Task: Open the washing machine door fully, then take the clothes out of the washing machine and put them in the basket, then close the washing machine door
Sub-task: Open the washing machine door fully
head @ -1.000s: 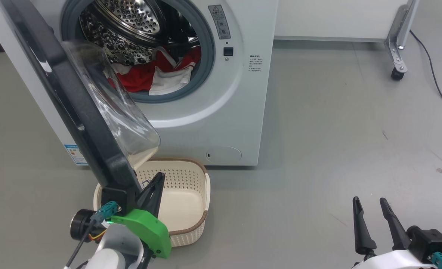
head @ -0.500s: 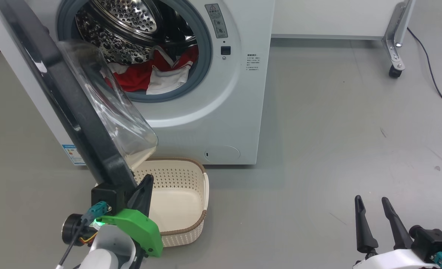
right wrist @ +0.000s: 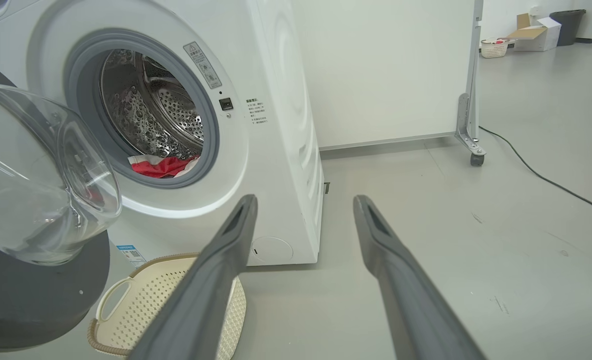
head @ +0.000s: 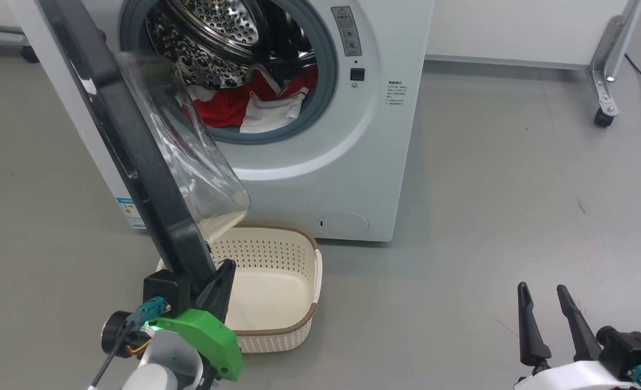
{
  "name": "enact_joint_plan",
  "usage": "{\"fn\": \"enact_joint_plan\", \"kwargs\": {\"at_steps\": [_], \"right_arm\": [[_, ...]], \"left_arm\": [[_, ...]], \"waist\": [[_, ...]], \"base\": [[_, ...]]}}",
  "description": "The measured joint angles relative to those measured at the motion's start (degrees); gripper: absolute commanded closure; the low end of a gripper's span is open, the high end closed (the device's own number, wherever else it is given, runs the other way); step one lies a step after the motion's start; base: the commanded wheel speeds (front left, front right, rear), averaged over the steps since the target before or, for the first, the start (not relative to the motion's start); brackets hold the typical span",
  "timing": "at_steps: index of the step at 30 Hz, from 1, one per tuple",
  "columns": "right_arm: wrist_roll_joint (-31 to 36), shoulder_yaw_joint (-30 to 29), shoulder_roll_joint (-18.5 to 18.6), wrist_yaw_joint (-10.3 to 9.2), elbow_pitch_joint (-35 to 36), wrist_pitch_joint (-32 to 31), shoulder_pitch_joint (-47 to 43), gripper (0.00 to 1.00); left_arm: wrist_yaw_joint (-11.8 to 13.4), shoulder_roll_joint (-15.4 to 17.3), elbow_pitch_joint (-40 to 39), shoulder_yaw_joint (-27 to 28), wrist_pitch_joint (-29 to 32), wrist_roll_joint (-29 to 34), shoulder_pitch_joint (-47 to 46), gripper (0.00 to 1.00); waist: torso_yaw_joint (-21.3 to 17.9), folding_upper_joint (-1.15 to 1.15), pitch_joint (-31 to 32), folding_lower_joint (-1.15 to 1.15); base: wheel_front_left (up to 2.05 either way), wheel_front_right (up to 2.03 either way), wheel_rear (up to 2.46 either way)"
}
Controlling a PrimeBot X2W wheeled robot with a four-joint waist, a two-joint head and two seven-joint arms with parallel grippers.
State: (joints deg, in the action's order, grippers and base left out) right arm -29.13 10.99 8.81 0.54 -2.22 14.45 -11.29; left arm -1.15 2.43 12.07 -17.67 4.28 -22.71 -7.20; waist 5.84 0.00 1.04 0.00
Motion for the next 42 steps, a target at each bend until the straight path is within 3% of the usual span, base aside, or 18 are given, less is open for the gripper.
{"fn": "enact_joint_plan", "kwargs": {"at_steps": [19, 27, 42], "right_arm": [[0.14, -0.90, -0.69, 1.10, -0.42, 0.00, -0.04, 0.00], [0.60, -0.10, -1.40, 1.45, -0.75, 0.00, -0.09, 0.00], [2.10, 0.76, -1.10, 1.83, -0.94, 0.00, -0.07, 0.00]], "left_arm": [[0.96, -0.32, 2.47, 1.71, -2.42, -0.69, -0.09, 1.00], [2.47, 0.89, 2.69, 4.72, -3.69, -1.00, -0.04, 1.00], [3.39, 2.69, 1.88, 9.62, -5.64, -3.61, 0.03, 1.00]], "waist": [[7.89, 0.00, 0.56, 0.00], [11.06, 0.00, 0.68, 0.00], [13.03, 0.00, -2.65, 0.00]], "base": [[0.00, 0.00, 0.00], [0.00, 0.00, 0.00], [0.00, 0.00, 0.00]]}}
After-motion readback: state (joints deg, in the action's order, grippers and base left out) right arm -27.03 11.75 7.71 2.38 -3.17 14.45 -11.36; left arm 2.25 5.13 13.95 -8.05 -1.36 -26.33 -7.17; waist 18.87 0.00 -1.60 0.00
